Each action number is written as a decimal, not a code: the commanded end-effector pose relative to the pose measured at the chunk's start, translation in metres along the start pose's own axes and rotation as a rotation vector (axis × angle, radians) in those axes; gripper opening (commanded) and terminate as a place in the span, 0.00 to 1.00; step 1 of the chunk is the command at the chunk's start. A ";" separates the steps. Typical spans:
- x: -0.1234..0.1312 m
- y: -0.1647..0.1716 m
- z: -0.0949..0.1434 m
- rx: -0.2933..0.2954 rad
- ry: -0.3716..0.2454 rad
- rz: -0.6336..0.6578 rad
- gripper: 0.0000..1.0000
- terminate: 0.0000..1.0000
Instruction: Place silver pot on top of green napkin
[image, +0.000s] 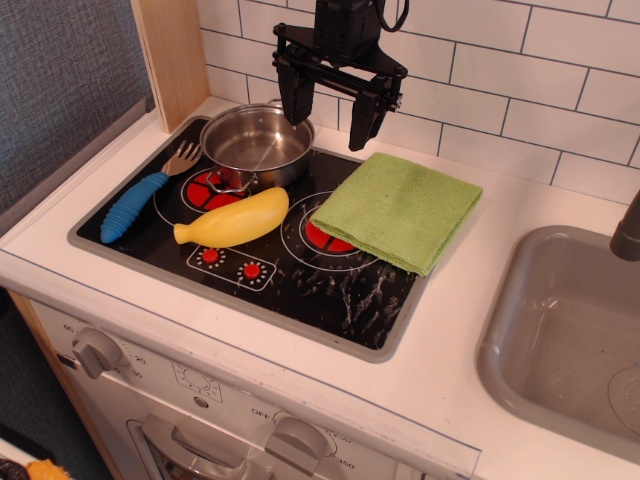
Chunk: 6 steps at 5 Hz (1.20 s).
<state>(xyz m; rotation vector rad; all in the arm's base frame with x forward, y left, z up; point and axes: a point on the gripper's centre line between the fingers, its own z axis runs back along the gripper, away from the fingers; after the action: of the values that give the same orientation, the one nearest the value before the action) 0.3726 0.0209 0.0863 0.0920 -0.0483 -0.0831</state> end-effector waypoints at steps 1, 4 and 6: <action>0.000 0.000 0.000 0.000 0.000 0.000 1.00 0.00; 0.017 0.036 -0.039 -0.147 -0.178 0.218 1.00 0.00; 0.032 0.035 -0.054 -0.140 -0.078 0.122 1.00 0.00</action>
<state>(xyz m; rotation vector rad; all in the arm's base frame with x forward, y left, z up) 0.3995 0.0589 0.0137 -0.0627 -0.0438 0.0364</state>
